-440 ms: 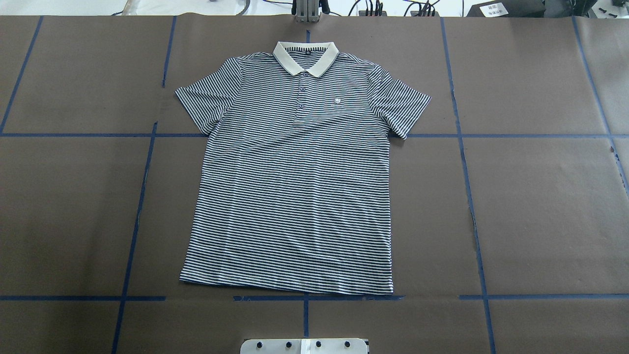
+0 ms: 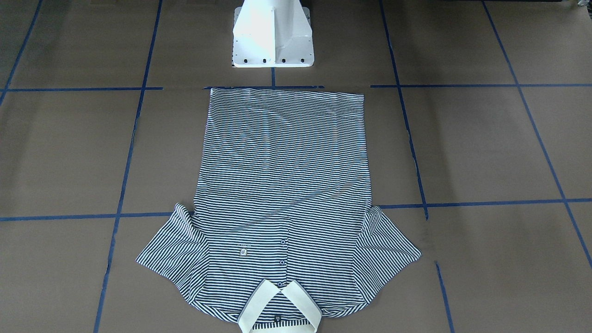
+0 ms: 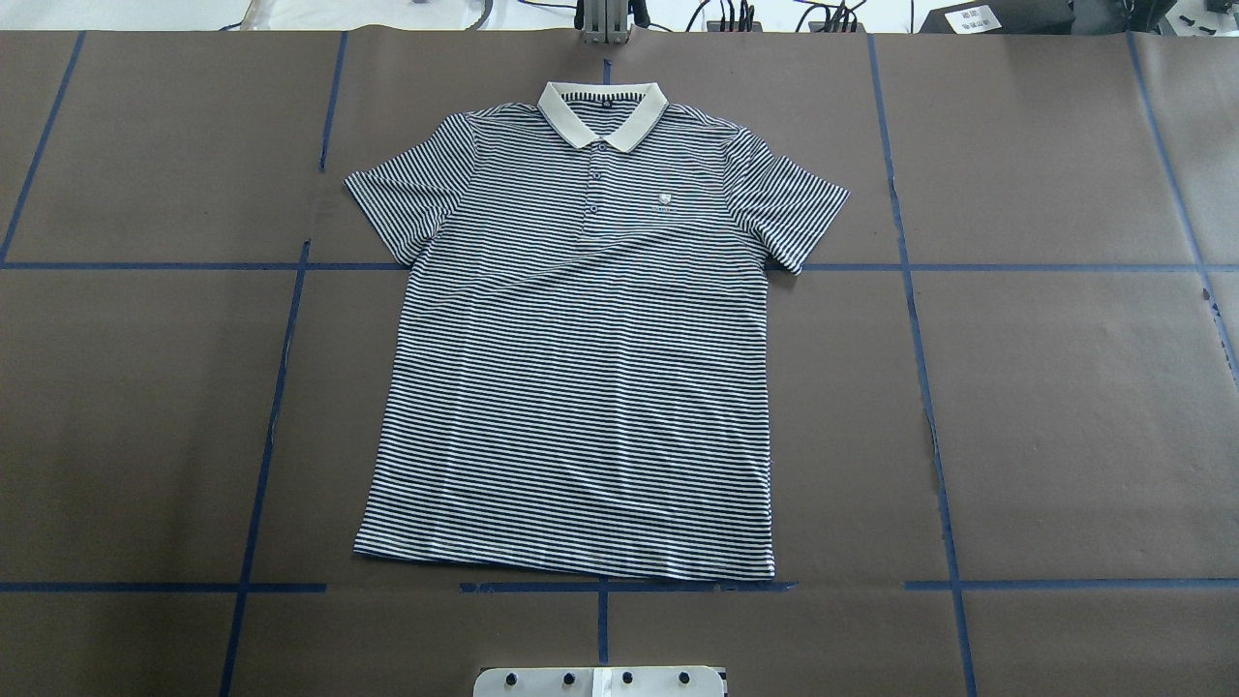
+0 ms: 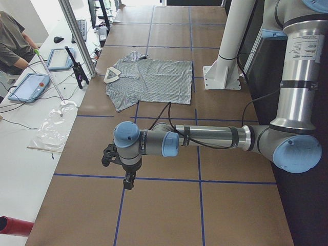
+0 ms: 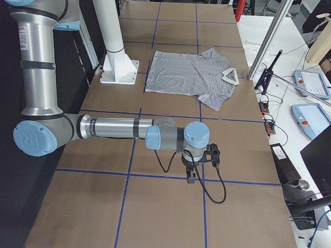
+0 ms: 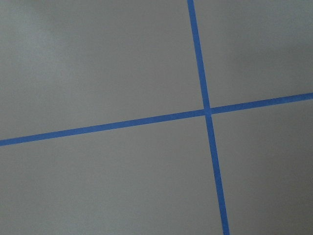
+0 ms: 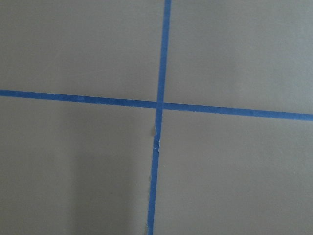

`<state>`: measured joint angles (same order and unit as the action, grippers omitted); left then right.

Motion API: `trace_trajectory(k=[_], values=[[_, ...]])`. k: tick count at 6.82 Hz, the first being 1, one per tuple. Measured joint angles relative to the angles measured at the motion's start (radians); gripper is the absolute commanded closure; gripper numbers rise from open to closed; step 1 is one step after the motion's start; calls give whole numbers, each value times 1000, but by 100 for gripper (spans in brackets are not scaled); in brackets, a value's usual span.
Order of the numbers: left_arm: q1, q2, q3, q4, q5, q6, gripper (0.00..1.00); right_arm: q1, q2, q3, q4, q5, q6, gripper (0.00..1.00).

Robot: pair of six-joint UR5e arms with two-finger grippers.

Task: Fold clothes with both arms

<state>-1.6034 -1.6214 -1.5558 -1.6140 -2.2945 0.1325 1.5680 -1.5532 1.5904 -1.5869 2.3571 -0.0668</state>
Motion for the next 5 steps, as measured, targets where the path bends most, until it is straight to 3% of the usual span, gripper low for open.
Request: trace_trajectory(k=[2, 4, 5], values=[[5, -79, -6, -20, -9, -1, 0, -88, 79, -6, 39, 9, 16, 0], [28, -114, 14, -190, -60, -1, 0, -185, 191, -34, 120, 14, 103, 0], [60, -119, 42, -271, -70, -15, 0, -235, 251, -55, 181, 17, 254, 0]])
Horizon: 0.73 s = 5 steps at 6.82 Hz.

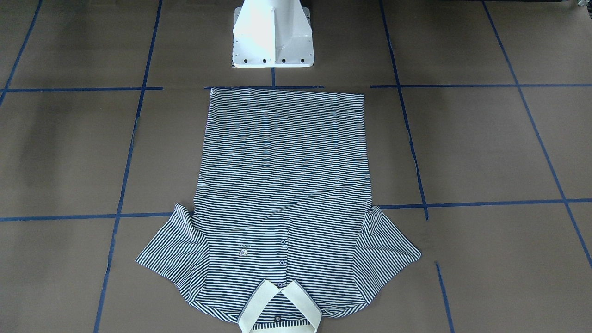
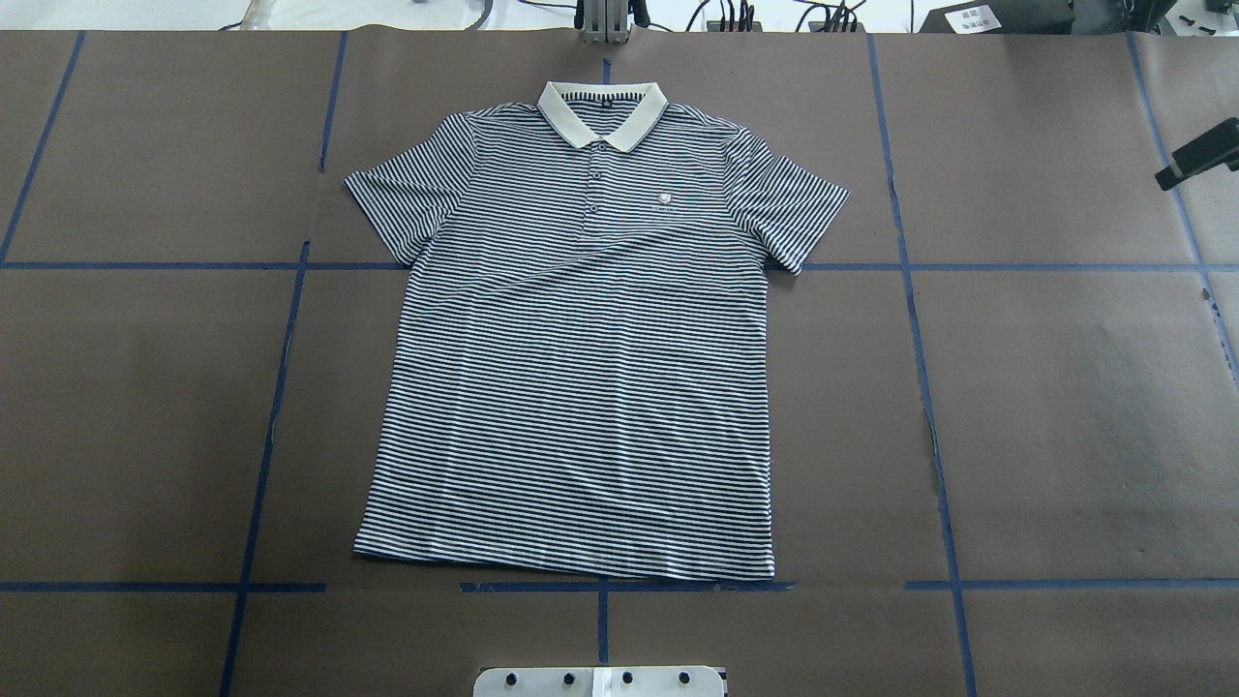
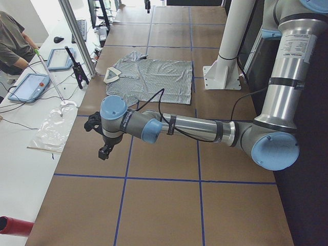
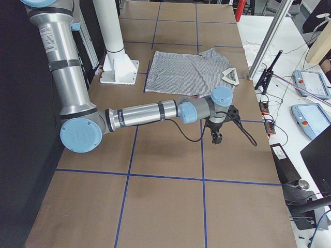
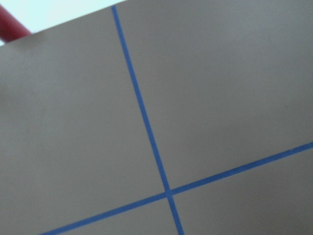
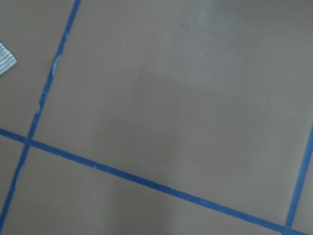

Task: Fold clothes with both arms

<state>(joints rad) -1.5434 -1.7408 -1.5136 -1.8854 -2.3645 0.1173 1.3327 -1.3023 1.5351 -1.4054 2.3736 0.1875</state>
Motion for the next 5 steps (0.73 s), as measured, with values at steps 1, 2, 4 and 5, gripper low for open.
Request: trace_trajectory(k=[1, 2, 4, 5], values=[[42, -17, 26, -39, 1, -28, 0, -55, 70, -33, 44, 1, 161, 0], [78, -60, 60, -57, 3, -50, 0, -111, 155, -88, 86, -1, 294, 2], [141, -164, 121, -66, 5, -162, 0, -217, 282, -230, 220, -45, 487, 2], [172, -198, 126, -86, 6, -269, 0, -271, 328, -316, 309, -107, 549, 2]])
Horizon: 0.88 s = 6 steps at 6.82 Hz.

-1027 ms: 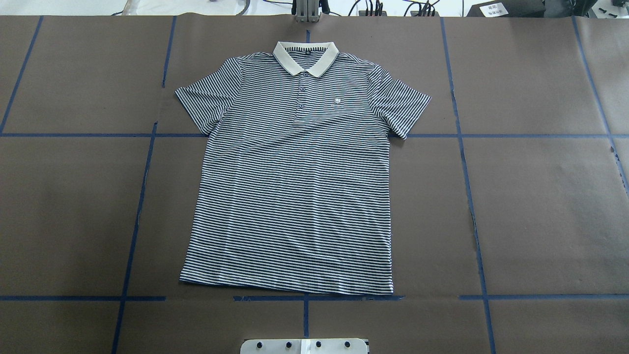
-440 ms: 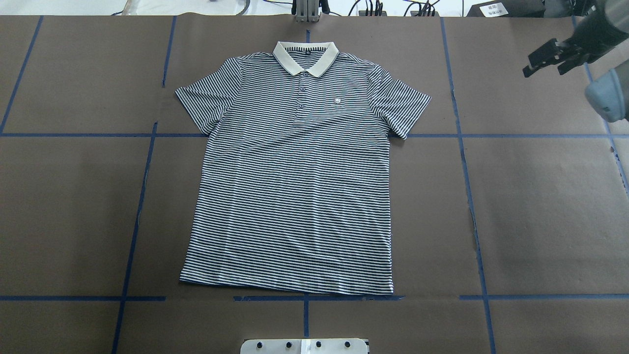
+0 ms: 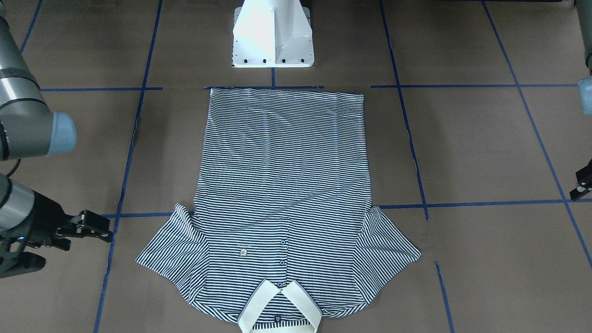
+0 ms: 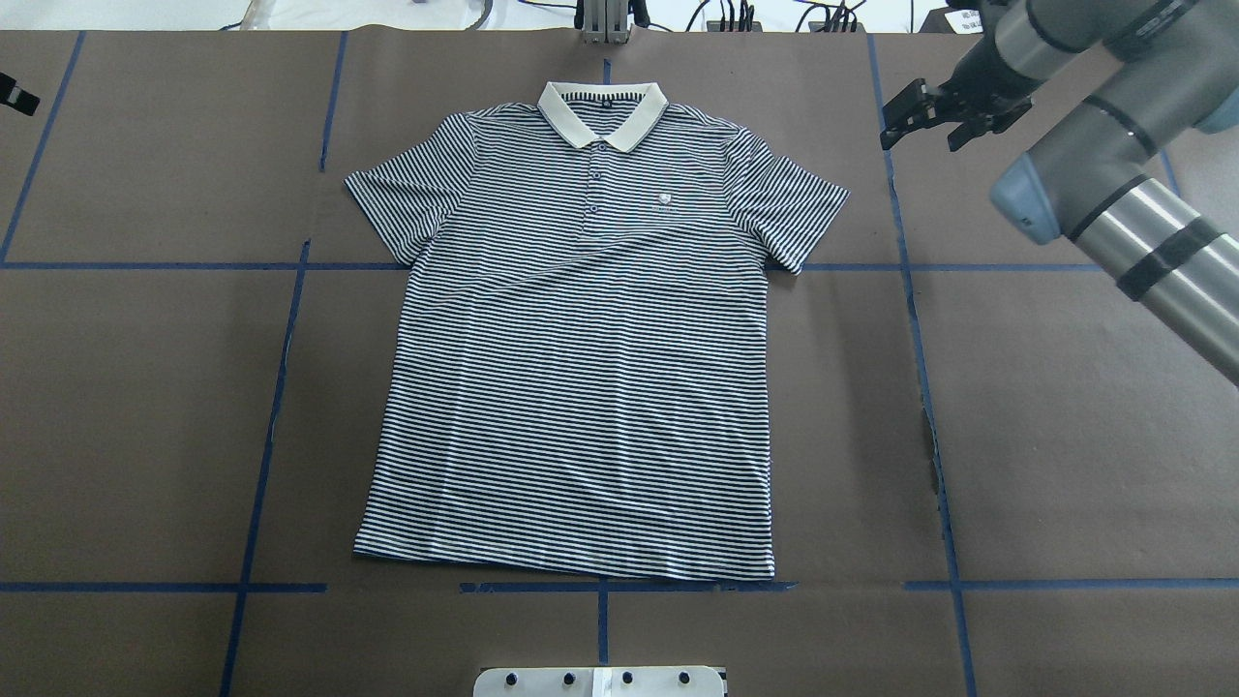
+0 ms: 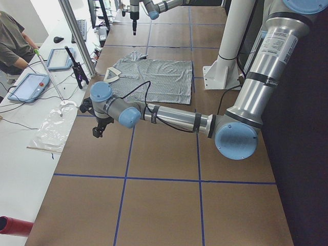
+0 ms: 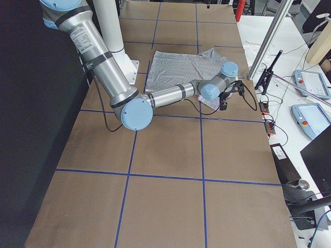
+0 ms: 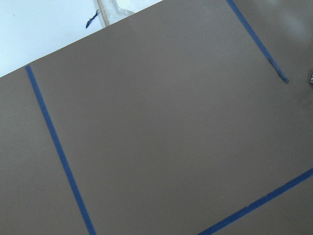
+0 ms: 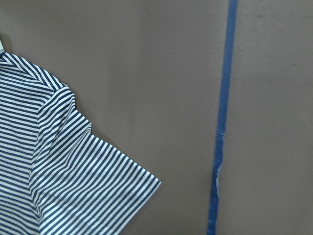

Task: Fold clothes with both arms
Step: 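Move the right gripper toward the sleeve nearest it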

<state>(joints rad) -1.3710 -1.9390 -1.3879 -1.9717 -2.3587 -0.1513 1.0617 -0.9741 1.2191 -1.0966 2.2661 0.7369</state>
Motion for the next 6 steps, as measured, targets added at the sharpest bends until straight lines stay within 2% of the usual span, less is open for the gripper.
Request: trace_trajectory(k=[1, 3, 6], values=[[17, -16, -1, -32, 0, -70, 0, -44, 34, -68, 60, -56, 30, 2], [25, -23, -7, -61, -2, -127, 0, -102, 71, -147, 113, -138, 43, 2], [26, -23, -12, -65, -7, -144, 0, -130, 87, -202, 125, -187, 44, 8]])
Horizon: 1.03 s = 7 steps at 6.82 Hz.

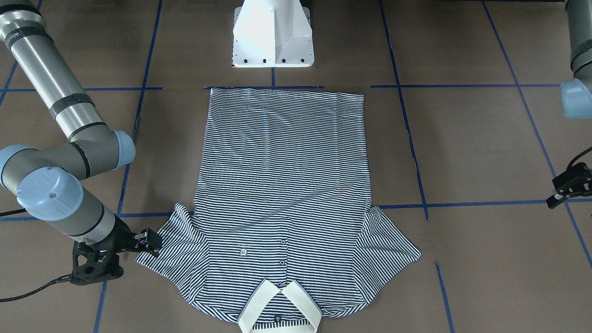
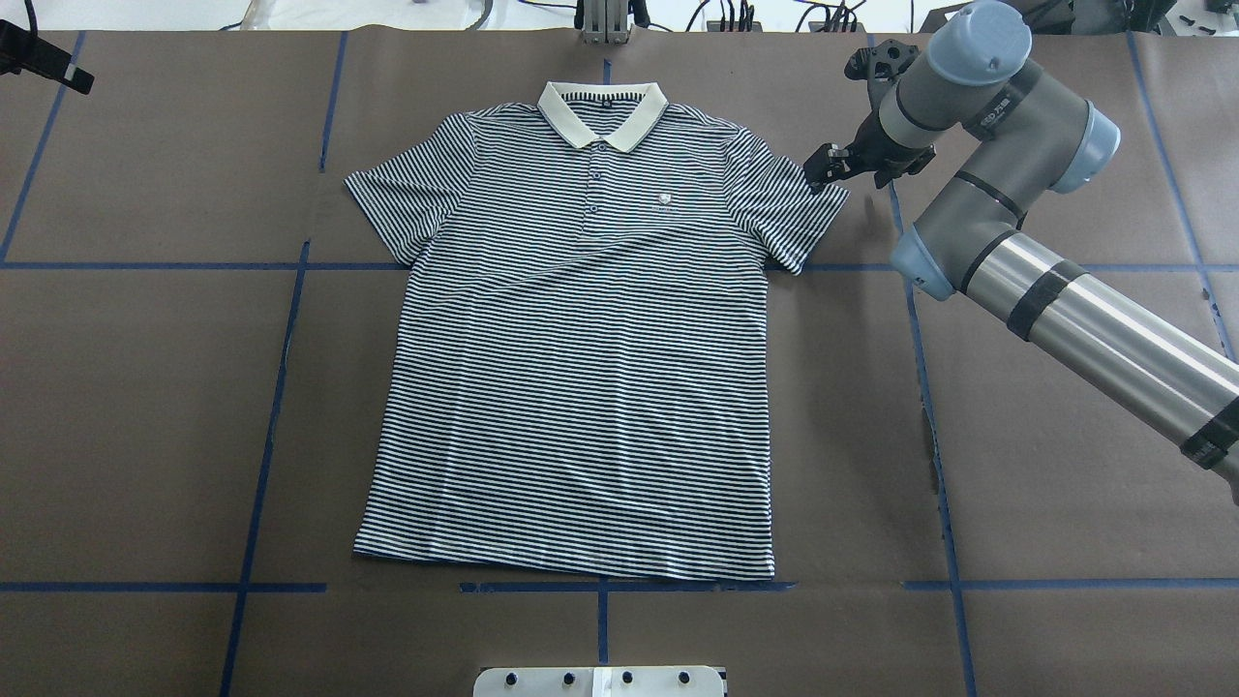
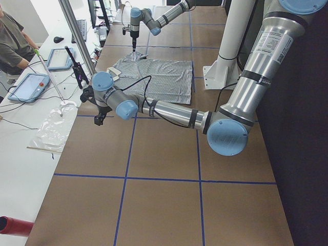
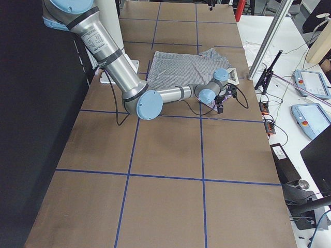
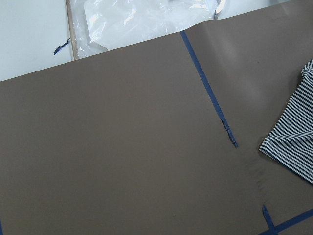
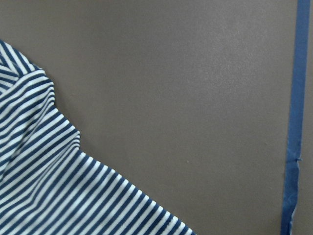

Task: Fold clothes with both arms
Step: 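Move the right gripper toward the sleeve nearest it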

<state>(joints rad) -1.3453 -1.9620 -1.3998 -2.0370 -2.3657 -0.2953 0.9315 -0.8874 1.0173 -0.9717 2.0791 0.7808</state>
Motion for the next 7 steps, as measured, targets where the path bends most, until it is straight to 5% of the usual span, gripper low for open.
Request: trace_trajectory(k=[1, 3, 4, 5, 7], values=[[0, 0, 0, -1, -1, -1, 0, -4, 0, -8, 0, -4, 0, 12], [0, 0, 1, -1, -1, 0, 0, -12, 1, -15, -1, -7, 0, 39], [0, -1, 1, -2, -1, 0, 0, -14, 1, -19, -2, -8, 0, 63], [0, -1, 1, -2, -1, 0, 0, -14, 1, -22, -3, -8, 0, 98], [0, -1, 1, -2, -1, 1, 0, -12, 3, -25, -5, -7, -2, 100]])
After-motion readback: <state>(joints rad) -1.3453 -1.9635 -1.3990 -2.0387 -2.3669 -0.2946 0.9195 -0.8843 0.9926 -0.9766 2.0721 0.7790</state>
